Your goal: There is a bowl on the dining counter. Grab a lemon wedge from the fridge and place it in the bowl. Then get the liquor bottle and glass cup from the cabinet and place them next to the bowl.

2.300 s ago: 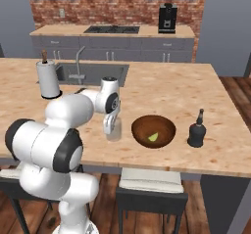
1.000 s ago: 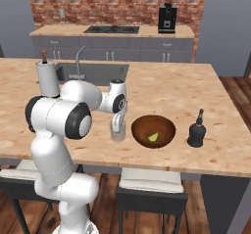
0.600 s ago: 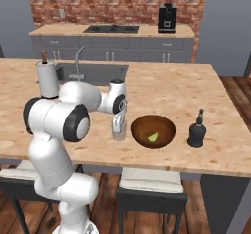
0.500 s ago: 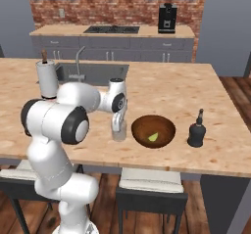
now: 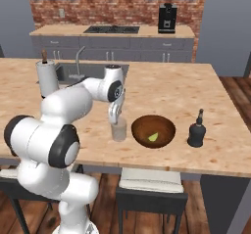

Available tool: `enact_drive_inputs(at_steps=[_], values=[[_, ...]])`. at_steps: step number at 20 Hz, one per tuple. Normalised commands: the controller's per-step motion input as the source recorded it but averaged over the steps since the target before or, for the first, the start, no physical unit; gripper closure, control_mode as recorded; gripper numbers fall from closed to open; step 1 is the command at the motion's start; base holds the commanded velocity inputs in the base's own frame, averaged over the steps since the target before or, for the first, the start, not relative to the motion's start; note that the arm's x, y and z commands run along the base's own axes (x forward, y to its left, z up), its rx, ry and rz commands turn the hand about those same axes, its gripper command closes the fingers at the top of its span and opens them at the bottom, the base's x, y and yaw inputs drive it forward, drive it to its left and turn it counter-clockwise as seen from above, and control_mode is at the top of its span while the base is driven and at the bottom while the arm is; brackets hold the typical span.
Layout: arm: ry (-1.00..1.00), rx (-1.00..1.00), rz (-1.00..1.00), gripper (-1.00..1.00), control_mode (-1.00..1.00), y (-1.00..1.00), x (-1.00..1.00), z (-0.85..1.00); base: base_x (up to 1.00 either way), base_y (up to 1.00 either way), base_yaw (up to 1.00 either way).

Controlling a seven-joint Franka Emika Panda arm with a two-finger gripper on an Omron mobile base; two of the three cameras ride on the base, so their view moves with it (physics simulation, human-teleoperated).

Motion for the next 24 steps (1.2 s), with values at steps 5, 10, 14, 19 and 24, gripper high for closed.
enact_drive_inputs(at_steps=[5,10,14,19,24], values=[[0.0,0.0,0.0,-1.0,-1.0,0.11,-0.61,0.66,0.0,0.0,0.0],[-0.12,-0.02,0.0,-1.0,-1.0,0.24,-0.87,0.55,0.0,0.0,0.0],[-0.24,-0.11,0.0,-1.0,-1.0,0.24,-1.0,0.36,0.0,0.0,0.0],[-0.35,-0.16,0.02,-1.0,-1.0,0.25,-1.0,0.37,0.0,0.0,0.0],[-0.41,-0.18,0.01,-1.0,-1.0,0.26,-1.0,0.41,0.0,0.0,0.0]])
